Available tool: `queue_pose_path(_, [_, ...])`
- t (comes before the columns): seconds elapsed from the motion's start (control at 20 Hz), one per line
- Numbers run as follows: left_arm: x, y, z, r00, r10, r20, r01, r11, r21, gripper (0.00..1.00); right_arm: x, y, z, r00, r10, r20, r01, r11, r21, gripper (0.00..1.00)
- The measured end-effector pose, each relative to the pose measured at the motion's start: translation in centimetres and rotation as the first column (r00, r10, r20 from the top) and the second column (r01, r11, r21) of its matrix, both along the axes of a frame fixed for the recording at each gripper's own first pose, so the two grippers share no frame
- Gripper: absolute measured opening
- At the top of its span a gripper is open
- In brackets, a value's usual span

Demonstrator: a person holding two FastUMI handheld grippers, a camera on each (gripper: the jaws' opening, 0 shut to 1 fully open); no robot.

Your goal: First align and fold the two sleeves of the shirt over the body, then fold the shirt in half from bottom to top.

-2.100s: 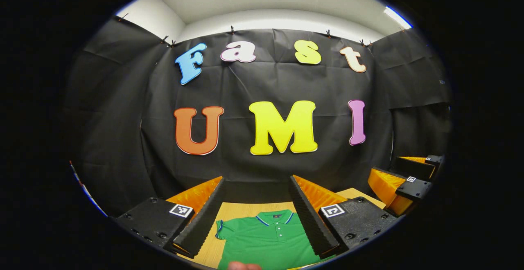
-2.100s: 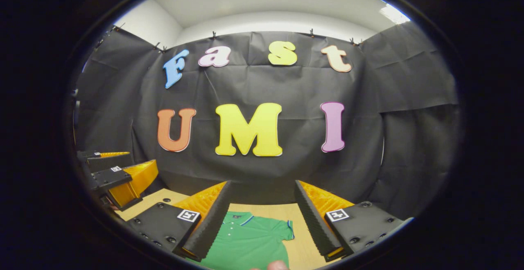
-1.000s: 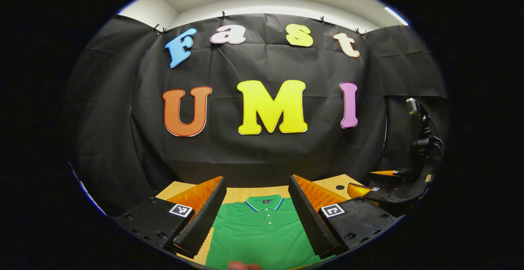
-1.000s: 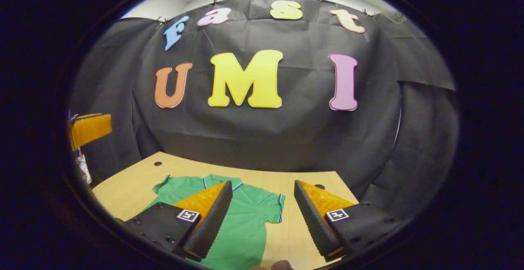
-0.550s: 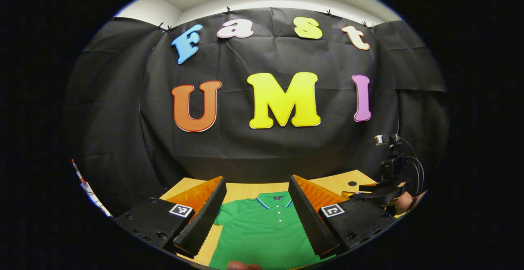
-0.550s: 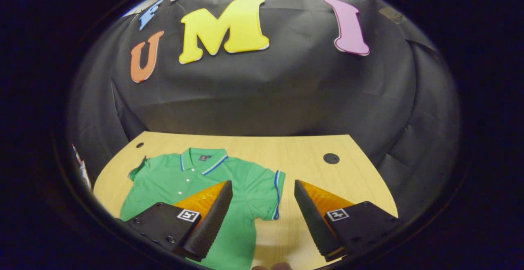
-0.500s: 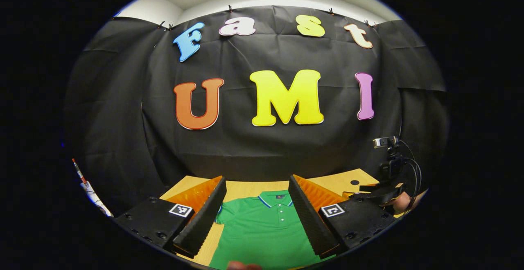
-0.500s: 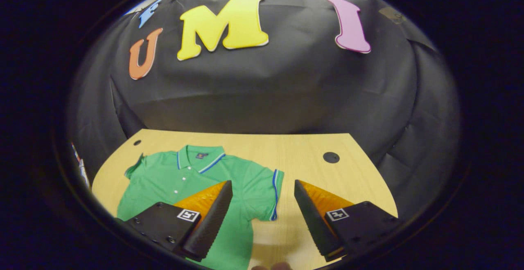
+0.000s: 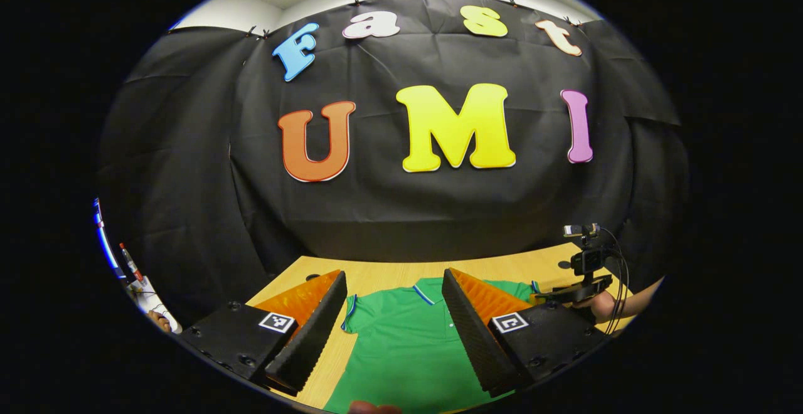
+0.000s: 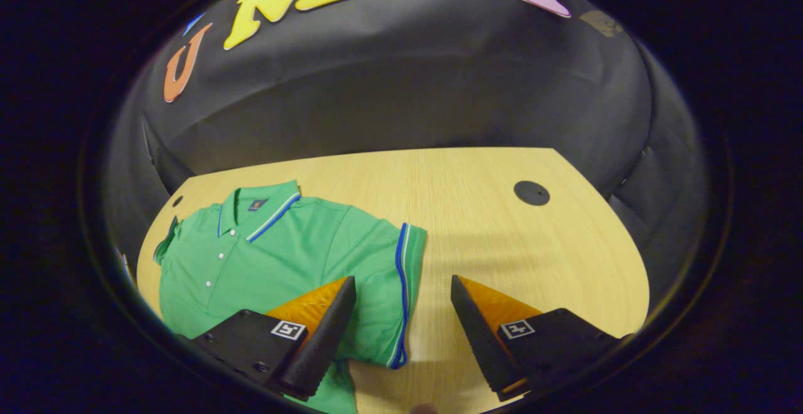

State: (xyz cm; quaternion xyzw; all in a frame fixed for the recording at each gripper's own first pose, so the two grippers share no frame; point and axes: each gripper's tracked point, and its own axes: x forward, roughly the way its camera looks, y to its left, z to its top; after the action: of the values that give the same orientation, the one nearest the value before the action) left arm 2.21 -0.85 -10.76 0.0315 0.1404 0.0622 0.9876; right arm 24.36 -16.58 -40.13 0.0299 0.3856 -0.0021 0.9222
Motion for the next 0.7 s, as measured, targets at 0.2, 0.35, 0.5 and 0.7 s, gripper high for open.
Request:
queue_pose_path(0.2, [-0.1,-0.5,-0.3,1.000,-0.006,-0.014,0.006,1.000,0.007,0.98,1.0,-0.1,-0.9,1.000,-0.006,-0.021,0.006,1.000,0.001,0.56])
queue_pose_path(0.35, [0.2,-0.8,-0.3,1.000,-0.010,-0.012,0.010,1.000,0.012,0.98,1.4,-0.5,-1.4,0.999,-0.001,-0.035,0.000,1.000,-0.015,0.38])
queue_pose_path(0.5, [0.3,-1.3,-0.3,1.000,-0.016,-0.011,0.017,1.000,0.010,0.98,1.1,-0.5,-0.9,0.999,-0.020,-0.032,0.021,1.000,0.023,0.10])
queue_pose_path(0.7, [0.5,-1.6,0.1,1.000,-0.025,-0.002,0.025,1.000,0.019,0.99,0.8,-1.1,-0.6,0.998,-0.054,-0.038,0.057,0.996,0.068,0.02])
